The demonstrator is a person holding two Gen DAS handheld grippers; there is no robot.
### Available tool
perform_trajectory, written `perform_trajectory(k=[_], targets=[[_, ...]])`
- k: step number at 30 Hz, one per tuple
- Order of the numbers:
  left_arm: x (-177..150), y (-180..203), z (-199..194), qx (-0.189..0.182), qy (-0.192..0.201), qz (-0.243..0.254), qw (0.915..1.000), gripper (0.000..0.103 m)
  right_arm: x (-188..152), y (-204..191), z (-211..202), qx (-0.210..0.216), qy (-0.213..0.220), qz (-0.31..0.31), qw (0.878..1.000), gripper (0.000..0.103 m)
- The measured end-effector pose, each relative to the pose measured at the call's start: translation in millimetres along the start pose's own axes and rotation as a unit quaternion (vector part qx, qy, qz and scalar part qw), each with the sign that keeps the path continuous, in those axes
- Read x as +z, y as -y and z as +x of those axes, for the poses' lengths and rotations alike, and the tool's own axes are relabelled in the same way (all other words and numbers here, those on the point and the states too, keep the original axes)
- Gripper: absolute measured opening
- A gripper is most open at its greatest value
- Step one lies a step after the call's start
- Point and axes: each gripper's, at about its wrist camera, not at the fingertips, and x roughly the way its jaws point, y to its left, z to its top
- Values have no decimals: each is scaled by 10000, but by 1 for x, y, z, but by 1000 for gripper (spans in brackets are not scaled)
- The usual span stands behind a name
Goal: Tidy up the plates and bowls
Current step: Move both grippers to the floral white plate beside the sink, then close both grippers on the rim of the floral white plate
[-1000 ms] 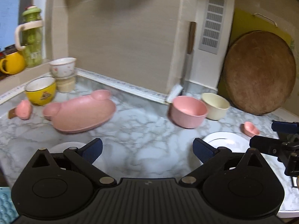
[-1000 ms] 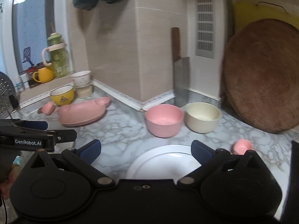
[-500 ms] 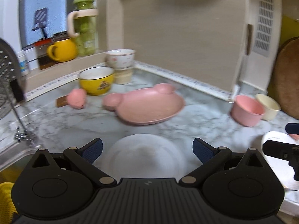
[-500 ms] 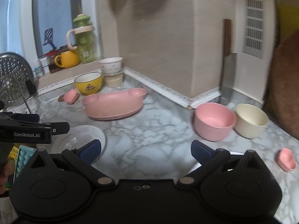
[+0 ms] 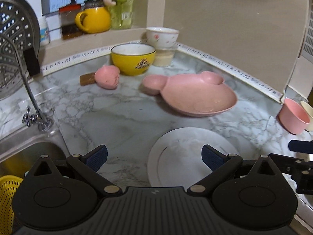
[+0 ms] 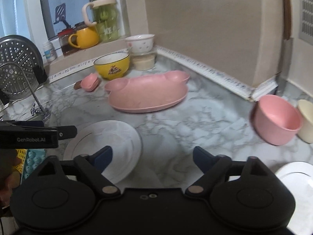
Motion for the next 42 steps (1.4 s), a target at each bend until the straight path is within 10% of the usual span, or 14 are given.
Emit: perform_trajectory(k=[9,13,19,42], targets=[[-4,-7,16,-119,-135,-136,9997,93,5,-6,36,266,-395,95,9988,60],[-7,-11,26,-203,-391,-190,9988,61,4,-5,47,357,-540,202,9977,46],[-10,-19,31,-409,-574,-441,9965,41,2,-3,56,508,-702,398,9954,31],[-16,-19,35,-622,-709,-640,9935,13,-2,10,56,612,-939,740,9909,9]])
